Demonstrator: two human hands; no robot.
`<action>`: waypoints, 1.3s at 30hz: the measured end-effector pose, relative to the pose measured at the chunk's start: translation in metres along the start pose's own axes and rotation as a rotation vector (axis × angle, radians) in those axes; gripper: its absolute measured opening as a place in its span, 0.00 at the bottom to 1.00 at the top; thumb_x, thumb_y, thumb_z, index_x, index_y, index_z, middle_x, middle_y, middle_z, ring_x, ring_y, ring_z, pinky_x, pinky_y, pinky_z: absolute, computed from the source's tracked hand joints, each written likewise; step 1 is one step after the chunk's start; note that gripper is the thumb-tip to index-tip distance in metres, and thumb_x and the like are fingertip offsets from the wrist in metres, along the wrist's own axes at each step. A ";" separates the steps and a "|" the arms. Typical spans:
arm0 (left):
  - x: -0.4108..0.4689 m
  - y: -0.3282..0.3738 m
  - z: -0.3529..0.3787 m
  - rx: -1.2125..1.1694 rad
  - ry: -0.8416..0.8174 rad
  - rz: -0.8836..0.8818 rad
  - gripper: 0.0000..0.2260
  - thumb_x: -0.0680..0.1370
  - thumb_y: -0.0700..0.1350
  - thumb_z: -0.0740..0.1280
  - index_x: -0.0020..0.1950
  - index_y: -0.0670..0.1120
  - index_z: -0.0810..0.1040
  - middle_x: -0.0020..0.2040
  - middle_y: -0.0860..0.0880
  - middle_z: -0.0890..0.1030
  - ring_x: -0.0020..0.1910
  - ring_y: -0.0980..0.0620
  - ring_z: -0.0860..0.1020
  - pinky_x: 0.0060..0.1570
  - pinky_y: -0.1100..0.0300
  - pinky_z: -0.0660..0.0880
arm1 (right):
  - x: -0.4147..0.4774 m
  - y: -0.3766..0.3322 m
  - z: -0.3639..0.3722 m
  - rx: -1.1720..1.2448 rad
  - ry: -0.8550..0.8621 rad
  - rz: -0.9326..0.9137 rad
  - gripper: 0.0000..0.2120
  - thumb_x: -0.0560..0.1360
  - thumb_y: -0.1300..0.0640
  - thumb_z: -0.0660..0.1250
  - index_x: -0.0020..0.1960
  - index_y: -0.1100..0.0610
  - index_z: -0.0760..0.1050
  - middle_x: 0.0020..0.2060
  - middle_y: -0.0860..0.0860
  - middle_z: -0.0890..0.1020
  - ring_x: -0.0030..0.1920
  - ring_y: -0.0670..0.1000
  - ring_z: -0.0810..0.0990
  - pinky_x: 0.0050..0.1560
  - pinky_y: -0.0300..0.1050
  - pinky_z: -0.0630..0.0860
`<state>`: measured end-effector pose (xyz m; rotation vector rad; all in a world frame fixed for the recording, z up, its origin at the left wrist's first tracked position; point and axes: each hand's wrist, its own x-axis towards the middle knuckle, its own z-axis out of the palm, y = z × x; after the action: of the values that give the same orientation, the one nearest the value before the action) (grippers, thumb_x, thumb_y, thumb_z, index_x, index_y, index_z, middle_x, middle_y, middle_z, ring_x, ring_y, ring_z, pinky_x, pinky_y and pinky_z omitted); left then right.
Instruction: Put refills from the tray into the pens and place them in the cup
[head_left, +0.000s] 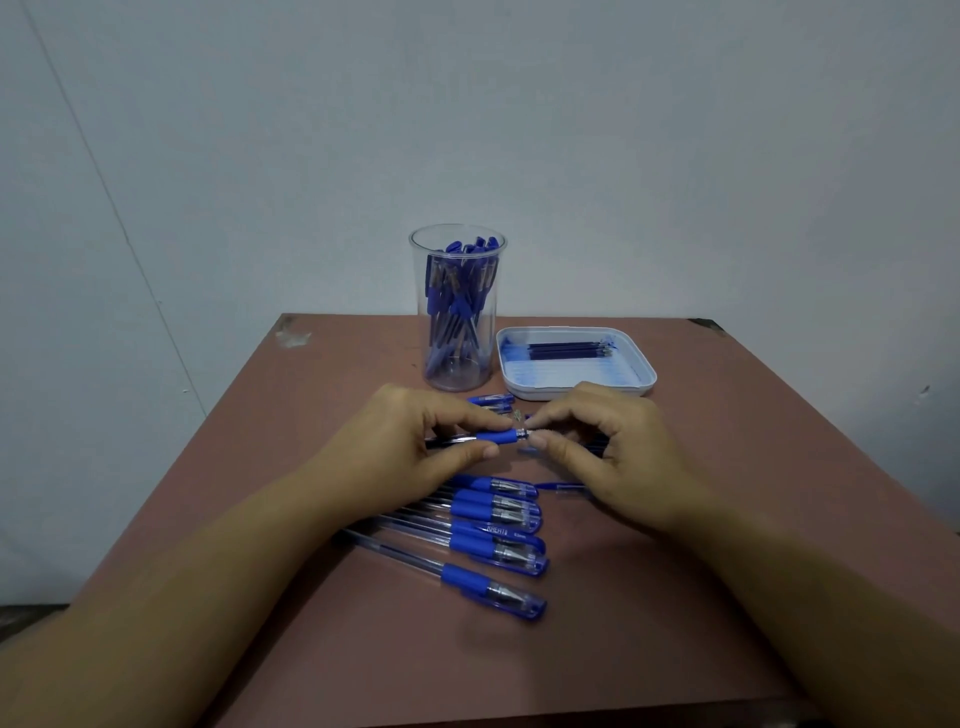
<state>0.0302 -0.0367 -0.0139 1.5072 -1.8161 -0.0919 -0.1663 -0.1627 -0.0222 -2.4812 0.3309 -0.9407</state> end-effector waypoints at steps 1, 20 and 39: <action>0.000 0.000 0.000 -0.003 0.004 0.002 0.13 0.74 0.44 0.74 0.58 0.52 0.84 0.37 0.69 0.79 0.33 0.70 0.76 0.36 0.77 0.67 | 0.000 0.000 0.000 -0.007 -0.002 -0.012 0.07 0.74 0.54 0.72 0.51 0.48 0.81 0.43 0.42 0.80 0.41 0.48 0.79 0.41 0.38 0.75; 0.000 0.000 0.000 0.029 -0.011 0.010 0.13 0.74 0.44 0.74 0.58 0.52 0.84 0.33 0.73 0.76 0.31 0.72 0.74 0.34 0.78 0.65 | 0.000 0.004 0.002 -0.010 -0.024 0.020 0.07 0.74 0.51 0.70 0.51 0.44 0.81 0.41 0.42 0.83 0.40 0.47 0.80 0.40 0.42 0.76; -0.001 -0.004 0.000 0.023 -0.028 -0.005 0.12 0.74 0.46 0.74 0.58 0.54 0.84 0.33 0.72 0.76 0.33 0.69 0.75 0.34 0.77 0.67 | -0.001 -0.001 0.005 0.058 -0.058 0.109 0.06 0.75 0.51 0.70 0.47 0.38 0.78 0.38 0.48 0.84 0.37 0.51 0.80 0.40 0.49 0.77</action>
<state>0.0331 -0.0368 -0.0160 1.5331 -1.8418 -0.0955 -0.1638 -0.1598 -0.0253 -2.4065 0.4088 -0.8211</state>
